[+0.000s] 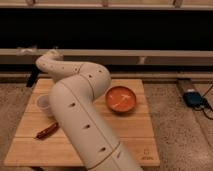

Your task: Stand the bottle upright

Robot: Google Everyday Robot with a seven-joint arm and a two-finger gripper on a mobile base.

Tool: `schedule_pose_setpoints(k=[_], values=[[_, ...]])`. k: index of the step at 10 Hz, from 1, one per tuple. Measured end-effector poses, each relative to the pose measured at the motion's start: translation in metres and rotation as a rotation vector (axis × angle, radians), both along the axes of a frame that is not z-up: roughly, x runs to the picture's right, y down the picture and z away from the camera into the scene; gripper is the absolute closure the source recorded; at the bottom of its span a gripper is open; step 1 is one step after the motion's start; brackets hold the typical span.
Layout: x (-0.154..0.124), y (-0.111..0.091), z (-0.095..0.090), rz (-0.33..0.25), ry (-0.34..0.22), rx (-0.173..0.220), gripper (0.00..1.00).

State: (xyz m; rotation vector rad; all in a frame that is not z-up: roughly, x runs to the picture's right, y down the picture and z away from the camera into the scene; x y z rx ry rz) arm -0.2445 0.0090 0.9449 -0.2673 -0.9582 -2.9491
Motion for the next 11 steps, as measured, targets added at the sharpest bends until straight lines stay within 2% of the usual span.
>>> schedule_pose_setpoints(k=[2,3,5,7,10,11], values=[[-0.001,0.0,0.014,-0.011,0.019,-0.006,0.2],[0.0,0.001,0.018,-0.015,0.033,-0.006,0.25],[0.001,0.003,0.023,-0.02,0.055,-0.008,0.42],[0.007,0.005,0.024,-0.015,0.081,-0.015,0.64],[0.02,0.008,0.018,0.008,0.115,-0.031,0.93],[0.026,0.009,0.015,0.017,0.126,-0.037,0.99]])
